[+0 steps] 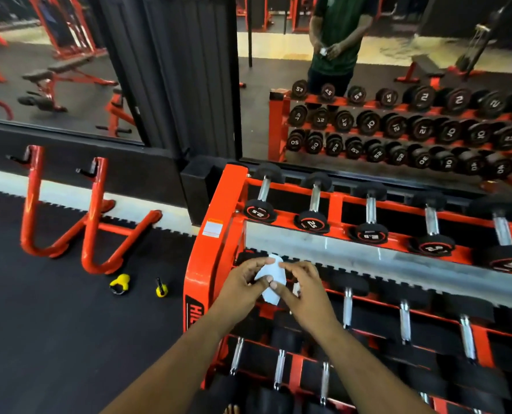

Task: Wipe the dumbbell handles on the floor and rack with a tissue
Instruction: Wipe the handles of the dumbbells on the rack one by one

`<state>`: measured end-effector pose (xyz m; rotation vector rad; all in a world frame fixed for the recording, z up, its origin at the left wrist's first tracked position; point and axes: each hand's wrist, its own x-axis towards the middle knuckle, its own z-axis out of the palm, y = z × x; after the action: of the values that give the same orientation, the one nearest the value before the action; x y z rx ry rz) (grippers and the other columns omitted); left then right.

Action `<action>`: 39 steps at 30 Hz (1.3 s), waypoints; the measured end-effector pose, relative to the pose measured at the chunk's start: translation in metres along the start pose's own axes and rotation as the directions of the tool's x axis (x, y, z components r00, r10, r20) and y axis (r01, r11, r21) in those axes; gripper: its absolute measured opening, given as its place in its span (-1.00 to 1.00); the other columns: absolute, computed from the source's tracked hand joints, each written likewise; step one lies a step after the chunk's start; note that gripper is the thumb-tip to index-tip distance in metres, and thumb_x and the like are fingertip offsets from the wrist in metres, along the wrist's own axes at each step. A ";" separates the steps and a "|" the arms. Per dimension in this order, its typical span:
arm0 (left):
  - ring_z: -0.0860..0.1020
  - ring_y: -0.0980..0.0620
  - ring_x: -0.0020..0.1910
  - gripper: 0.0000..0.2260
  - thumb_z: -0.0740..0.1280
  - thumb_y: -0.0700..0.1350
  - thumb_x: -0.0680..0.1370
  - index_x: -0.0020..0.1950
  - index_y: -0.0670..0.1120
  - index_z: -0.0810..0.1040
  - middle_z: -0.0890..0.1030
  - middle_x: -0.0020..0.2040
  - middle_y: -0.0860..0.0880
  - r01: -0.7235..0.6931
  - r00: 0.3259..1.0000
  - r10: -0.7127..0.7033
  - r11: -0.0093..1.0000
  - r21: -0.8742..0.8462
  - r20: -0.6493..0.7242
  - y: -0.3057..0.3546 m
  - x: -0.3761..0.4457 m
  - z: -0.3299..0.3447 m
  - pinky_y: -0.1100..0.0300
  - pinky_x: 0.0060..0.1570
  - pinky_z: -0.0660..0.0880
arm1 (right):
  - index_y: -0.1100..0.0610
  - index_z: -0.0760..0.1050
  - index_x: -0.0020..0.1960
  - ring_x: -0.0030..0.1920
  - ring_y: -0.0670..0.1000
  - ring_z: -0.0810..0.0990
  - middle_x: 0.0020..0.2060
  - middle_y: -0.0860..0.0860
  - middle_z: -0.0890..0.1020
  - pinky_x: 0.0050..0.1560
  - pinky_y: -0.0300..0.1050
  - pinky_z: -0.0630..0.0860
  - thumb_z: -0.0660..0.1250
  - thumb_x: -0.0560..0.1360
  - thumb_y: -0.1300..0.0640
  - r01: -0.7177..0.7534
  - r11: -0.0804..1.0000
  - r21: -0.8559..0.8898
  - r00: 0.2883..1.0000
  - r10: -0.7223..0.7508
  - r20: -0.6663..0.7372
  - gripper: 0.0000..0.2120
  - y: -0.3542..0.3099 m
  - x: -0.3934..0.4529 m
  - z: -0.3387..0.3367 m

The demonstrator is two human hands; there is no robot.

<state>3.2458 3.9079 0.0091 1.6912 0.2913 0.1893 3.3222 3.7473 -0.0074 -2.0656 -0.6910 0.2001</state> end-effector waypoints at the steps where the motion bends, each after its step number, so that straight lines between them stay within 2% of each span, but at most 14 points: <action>1: 0.54 0.21 0.30 -0.68 0.37 -0.27 0.61 0.29 0.06 0.60 0.64 0.25 0.16 -0.017 1.000 0.016 1.000 0.004 0.008 -0.004 0.009 -0.005 0.27 0.28 0.46 | -0.09 0.57 0.26 0.12 -0.23 0.47 0.09 -0.14 0.45 0.09 -0.37 0.42 0.39 0.52 -0.20 0.005 1.000 -0.018 1.000 -0.004 0.013 -0.63 0.001 0.007 0.000; 4: 0.58 0.16 0.22 -0.63 0.39 -0.25 0.60 0.35 0.08 0.56 0.66 0.14 0.14 -0.040 0.998 0.039 0.999 0.018 0.052 -0.019 0.051 -0.034 0.25 0.24 0.48 | -0.02 0.65 0.12 0.06 -0.21 0.51 -0.02 -0.12 0.54 0.08 -0.29 0.45 0.37 0.50 -0.19 0.034 0.994 -0.100 0.999 -0.032 0.026 -0.68 0.004 0.053 0.015; 8: 0.56 0.26 0.15 -0.69 0.46 -0.14 0.57 0.27 0.13 0.59 0.62 0.10 0.17 -0.115 0.990 0.103 0.983 0.140 0.096 -0.026 0.095 -0.048 0.37 0.15 0.43 | 0.00 0.63 -0.02 0.00 -0.22 0.55 -0.09 -0.17 0.62 -0.01 -0.33 0.45 0.49 0.50 0.09 0.004 0.999 -0.053 1.000 -0.006 -0.024 -0.92 0.001 0.090 0.014; 11: 0.55 0.19 0.10 -0.86 0.46 -0.01 0.55 0.08 0.18 0.64 0.59 0.01 0.14 -0.167 0.983 0.142 0.957 0.238 0.120 -0.031 0.125 -0.049 0.33 0.07 0.45 | 0.03 0.64 -0.03 -0.06 -0.12 0.62 -0.13 -0.15 0.67 -0.03 -0.22 0.53 0.48 0.51 0.14 -0.063 0.994 0.094 0.998 0.066 -0.024 -0.94 0.004 0.110 0.013; 13: 0.61 0.14 0.05 -0.91 0.43 -0.01 0.58 0.07 0.08 0.66 0.66 -0.02 0.09 -0.119 0.989 0.103 0.980 0.162 0.104 -0.032 0.144 -0.044 0.19 0.07 0.52 | 0.07 0.65 -0.02 -0.09 -0.06 0.65 -0.13 -0.06 0.70 -0.05 -0.17 0.55 0.47 0.52 0.18 -0.105 0.963 0.246 0.993 0.114 -0.023 -0.94 0.008 0.127 0.010; 16: 0.65 0.02 -0.08 -0.87 0.39 -0.11 0.61 0.13 -0.09 0.65 0.71 -0.01 -0.06 -0.013 0.996 0.013 1.000 0.007 0.085 -0.029 0.168 -0.032 0.02 0.01 0.57 | 0.13 0.65 0.07 -0.09 -0.09 0.69 -0.11 0.00 0.73 -0.07 -0.27 0.55 0.44 0.53 0.28 -0.172 0.858 0.485 0.976 0.215 -0.034 -0.86 0.015 0.147 0.003; 20: 0.56 0.02 -0.28 -0.95 0.39 -0.22 0.61 0.04 -0.11 0.62 0.70 -0.10 -0.16 0.049 0.998 -0.049 0.999 -0.013 -0.036 -0.030 0.197 -0.007 0.07 -0.19 0.51 | 0.11 0.65 0.09 -0.15 -0.13 0.68 -0.17 -0.06 0.75 -0.11 -0.30 0.56 0.41 0.55 0.30 -0.217 0.797 0.563 0.965 0.264 -0.001 -0.83 0.041 0.176 -0.010; 23: 0.56 0.16 -0.32 -0.94 0.40 -0.26 0.59 0.05 -0.15 0.62 0.70 -0.18 0.00 0.089 0.985 -0.085 0.996 0.015 -0.150 -0.032 0.217 0.015 0.21 -0.24 0.49 | 0.14 0.64 0.15 -0.08 -0.02 0.71 -0.08 0.05 0.75 -0.05 -0.17 0.61 0.38 0.57 0.30 -0.248 0.756 0.606 0.962 0.267 0.060 -0.81 0.062 0.197 -0.019; 25: 0.57 0.21 -0.32 -0.93 0.42 -0.27 0.58 0.04 -0.16 0.61 0.69 -0.19 0.05 0.117 0.973 -0.111 0.993 0.019 -0.203 -0.036 0.233 0.027 0.22 -0.23 0.47 | 0.15 0.63 0.12 -0.05 0.03 0.70 -0.08 0.07 0.74 -0.02 -0.13 0.62 0.36 0.58 0.32 -0.265 0.738 0.621 0.961 0.259 0.102 -0.83 0.075 0.210 -0.022; 28: 0.65 0.16 -0.10 -0.88 0.46 -0.19 0.56 0.08 -0.08 0.62 0.71 -0.06 0.04 0.143 0.963 -0.124 0.988 0.065 -0.239 -0.042 0.252 0.035 0.13 -0.02 0.56 | 0.17 0.58 0.06 -0.05 0.02 0.67 -0.11 0.06 0.70 -0.03 -0.13 0.63 0.32 0.59 0.33 -0.293 0.738 0.607 0.955 0.249 0.159 -0.88 0.089 0.227 -0.024; 30: 0.63 0.12 0.05 -0.82 0.47 -0.07 0.56 0.13 -0.03 0.60 0.69 0.02 0.07 0.191 0.951 -0.134 0.964 0.185 -0.279 -0.048 0.262 0.034 0.16 0.10 0.53 | 0.10 0.56 0.04 -0.04 0.04 0.67 -0.12 0.01 0.68 -0.01 -0.04 0.66 0.33 0.60 0.29 -0.323 0.762 0.562 0.946 0.260 0.192 -0.89 0.100 0.242 -0.023; 32: 0.57 0.08 0.16 -0.73 0.46 0.03 0.55 0.20 0.00 0.56 0.62 0.11 0.10 0.235 0.935 -0.115 0.910 0.343 -0.336 -0.053 0.269 0.028 0.19 0.15 0.46 | -0.02 0.56 0.02 -0.03 0.07 0.68 -0.11 -0.02 0.69 0.04 0.08 0.65 0.35 0.59 0.24 -0.281 0.843 0.459 0.959 0.228 0.169 -0.84 0.112 0.259 -0.021; 36: 0.28 -0.03 0.47 -0.41 0.38 0.23 0.53 0.48 0.04 0.33 0.35 0.44 0.02 0.316 0.931 -0.102 0.707 0.633 -0.351 -0.063 0.290 0.011 0.02 0.41 0.28 | -0.08 0.60 0.14 0.09 -0.18 0.62 0.05 -0.25 0.66 0.19 -0.14 0.55 0.36 0.57 0.18 -0.062 0.985 0.160 0.994 0.047 0.098 -0.78 0.124 0.298 -0.013; 39: -0.02 -0.09 0.63 -0.23 0.28 0.32 0.55 0.62 0.01 0.06 0.05 0.63 -0.05 0.355 0.932 -0.165 0.595 0.721 -0.323 -0.073 0.311 -0.003 -0.09 0.54 0.08 | 0.01 0.62 0.23 0.15 -0.12 0.62 0.13 -0.19 0.67 0.22 -0.27 0.48 0.34 0.59 0.16 0.052 0.996 -0.069 0.995 -0.045 0.091 -0.76 0.123 0.330 -0.001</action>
<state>3.5360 4.0124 -0.0759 2.4625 0.8977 0.0199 3.6452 3.8745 -0.0671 -2.1156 -0.8127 0.2444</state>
